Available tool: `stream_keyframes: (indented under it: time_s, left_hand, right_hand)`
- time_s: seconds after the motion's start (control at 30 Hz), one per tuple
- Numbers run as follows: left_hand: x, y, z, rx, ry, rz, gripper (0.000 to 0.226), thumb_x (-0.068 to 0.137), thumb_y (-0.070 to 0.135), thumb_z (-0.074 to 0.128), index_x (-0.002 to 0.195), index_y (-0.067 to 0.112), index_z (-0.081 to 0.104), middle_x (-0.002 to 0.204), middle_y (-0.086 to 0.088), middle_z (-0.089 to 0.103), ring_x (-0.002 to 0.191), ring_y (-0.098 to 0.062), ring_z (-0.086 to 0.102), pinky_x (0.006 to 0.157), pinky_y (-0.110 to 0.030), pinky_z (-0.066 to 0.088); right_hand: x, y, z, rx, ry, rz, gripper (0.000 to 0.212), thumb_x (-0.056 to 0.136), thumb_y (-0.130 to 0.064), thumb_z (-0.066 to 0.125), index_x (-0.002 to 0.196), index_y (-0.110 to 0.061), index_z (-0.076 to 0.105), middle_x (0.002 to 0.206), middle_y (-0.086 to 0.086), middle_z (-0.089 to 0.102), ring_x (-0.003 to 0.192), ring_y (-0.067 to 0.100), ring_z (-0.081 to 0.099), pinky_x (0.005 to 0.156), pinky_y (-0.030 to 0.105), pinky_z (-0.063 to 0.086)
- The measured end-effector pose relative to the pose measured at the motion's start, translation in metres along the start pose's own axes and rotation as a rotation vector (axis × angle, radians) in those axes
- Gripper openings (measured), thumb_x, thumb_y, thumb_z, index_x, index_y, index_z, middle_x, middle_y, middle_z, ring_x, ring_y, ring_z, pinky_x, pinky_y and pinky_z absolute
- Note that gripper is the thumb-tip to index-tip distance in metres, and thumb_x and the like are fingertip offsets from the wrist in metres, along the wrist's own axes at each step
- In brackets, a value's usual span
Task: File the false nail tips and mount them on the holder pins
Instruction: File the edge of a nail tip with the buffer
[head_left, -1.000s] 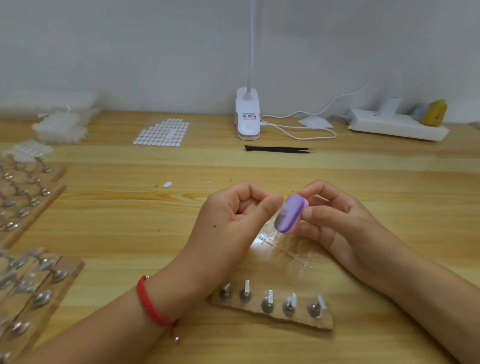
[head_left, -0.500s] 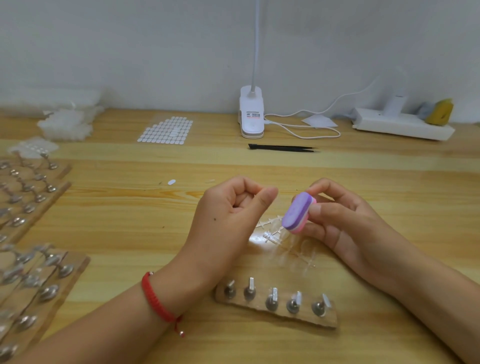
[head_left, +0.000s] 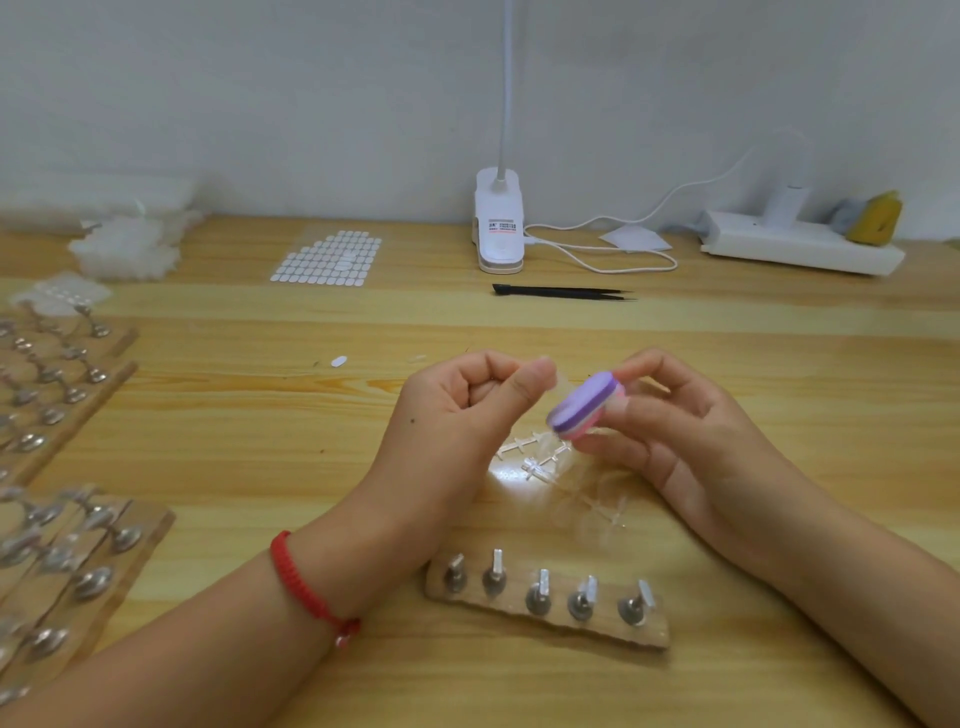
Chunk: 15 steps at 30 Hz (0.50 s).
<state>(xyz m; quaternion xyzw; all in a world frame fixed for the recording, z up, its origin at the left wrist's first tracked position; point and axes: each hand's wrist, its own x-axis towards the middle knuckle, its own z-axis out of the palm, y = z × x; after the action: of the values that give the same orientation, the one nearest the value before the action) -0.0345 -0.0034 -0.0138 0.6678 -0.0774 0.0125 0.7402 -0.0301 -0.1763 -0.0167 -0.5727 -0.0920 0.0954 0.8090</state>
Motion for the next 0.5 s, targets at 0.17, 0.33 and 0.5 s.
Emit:
stream_keyframes:
  time_s: [0.17,0.33,0.5]
  left_hand:
    - [-0.0006,0.0,0.0011,0.014,-0.034,0.001,0.033,0.069,0.04,0.067,0.076,0.007,0.069,0.049,0.004,0.025,0.039,-0.005,0.022,0.042,-0.004,0.029]
    - [0.0025,0.0021,-0.0026,-0.055,0.031,-0.057,0.021,0.068,0.043,0.068,0.067,0.023,0.071,0.044,0.012,0.025,0.039,-0.007,0.017,0.037,-0.014,0.02]
    - [0.0042,0.0031,-0.0028,-0.109,0.056,-0.071,0.022,0.065,0.045,0.068,0.07,0.025,0.073,0.044,0.013,0.024,0.039,-0.008,0.016,0.039,-0.018,0.016]
  right_hand:
    - [0.0008,-0.0032,-0.0009,0.094,0.083,0.003,0.018,0.068,-0.005,0.07,0.082,-0.015,0.064,0.08,0.01,0.073,0.075,0.019,0.072,0.066,0.023,0.057]
    - [-0.0013,-0.0009,0.0022,0.029,0.08,-0.012,0.025,0.071,0.003,0.07,0.074,-0.012,0.052,0.092,0.019,0.069,0.08,0.027,0.073,0.063,0.025,0.057]
    - [-0.0011,0.0014,0.0015,-0.037,0.045,-0.032,0.026,0.067,0.0,0.07,0.087,-0.012,0.059,0.083,0.003,0.07,0.074,0.022,0.072,0.065,0.026,0.057]
